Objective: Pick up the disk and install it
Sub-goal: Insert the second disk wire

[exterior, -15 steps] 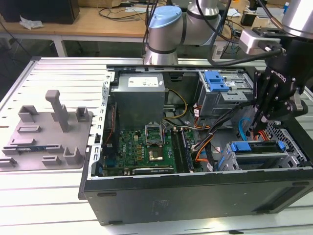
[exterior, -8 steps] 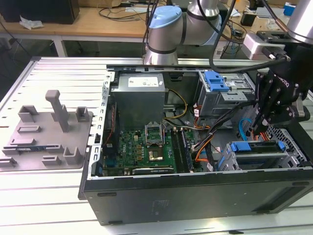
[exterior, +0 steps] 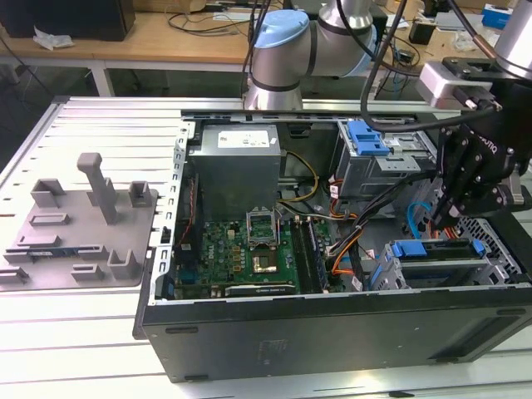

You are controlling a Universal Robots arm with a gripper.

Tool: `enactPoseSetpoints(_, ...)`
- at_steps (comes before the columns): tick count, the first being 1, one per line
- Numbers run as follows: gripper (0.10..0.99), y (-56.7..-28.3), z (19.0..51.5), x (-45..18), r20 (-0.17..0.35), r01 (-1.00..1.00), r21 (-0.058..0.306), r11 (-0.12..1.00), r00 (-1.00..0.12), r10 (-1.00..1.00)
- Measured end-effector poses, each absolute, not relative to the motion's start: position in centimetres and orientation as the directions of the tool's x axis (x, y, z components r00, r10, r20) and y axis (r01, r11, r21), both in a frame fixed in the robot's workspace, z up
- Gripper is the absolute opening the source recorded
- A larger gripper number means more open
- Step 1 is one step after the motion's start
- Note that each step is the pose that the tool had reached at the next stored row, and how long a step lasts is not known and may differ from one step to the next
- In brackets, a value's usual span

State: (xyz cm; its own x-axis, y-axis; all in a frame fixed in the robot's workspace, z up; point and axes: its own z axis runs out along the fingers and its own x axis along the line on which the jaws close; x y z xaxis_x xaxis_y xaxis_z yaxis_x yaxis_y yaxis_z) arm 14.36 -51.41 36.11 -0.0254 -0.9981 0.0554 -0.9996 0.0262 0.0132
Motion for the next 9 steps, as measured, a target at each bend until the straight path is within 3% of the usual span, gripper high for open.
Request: enactPoseSetpoints(9, 0.161, -52.03, 35.88, 14.41, 0.053, -1.0, 0.013, -0.002, 0.003, -0.999)
